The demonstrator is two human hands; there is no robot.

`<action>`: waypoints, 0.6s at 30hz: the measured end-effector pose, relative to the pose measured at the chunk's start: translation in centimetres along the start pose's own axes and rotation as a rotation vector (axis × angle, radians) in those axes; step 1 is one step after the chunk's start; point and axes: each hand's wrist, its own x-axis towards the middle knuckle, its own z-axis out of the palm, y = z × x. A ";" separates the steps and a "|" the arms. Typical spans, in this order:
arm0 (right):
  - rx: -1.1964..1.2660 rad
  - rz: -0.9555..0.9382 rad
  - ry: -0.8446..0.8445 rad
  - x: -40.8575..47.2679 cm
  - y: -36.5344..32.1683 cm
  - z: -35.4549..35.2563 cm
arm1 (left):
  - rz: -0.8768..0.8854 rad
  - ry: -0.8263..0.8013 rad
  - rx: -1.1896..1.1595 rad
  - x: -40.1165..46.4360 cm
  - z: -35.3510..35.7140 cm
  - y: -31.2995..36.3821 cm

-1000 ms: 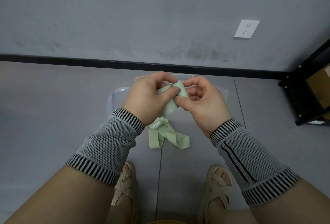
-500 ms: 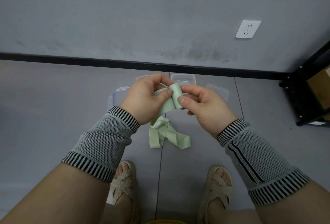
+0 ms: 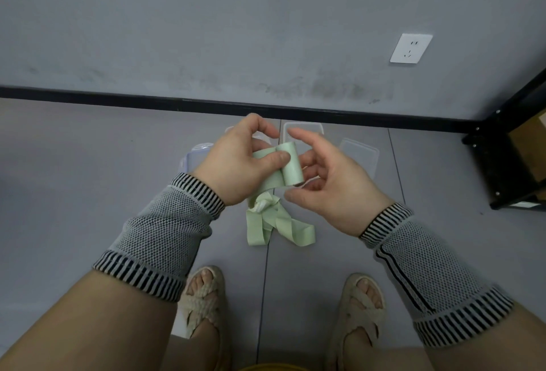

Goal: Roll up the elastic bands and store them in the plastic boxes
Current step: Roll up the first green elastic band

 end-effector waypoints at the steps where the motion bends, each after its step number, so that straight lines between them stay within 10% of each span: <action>1: -0.058 -0.019 -0.007 -0.1 0.0 0.1 | -0.004 -0.019 0.004 0.0 0.0 -0.1; 18: 0.046 -0.028 0.002 0.1 -0.1 -1.4 | -0.010 0.031 0.047 -0.3 -0.5 0.6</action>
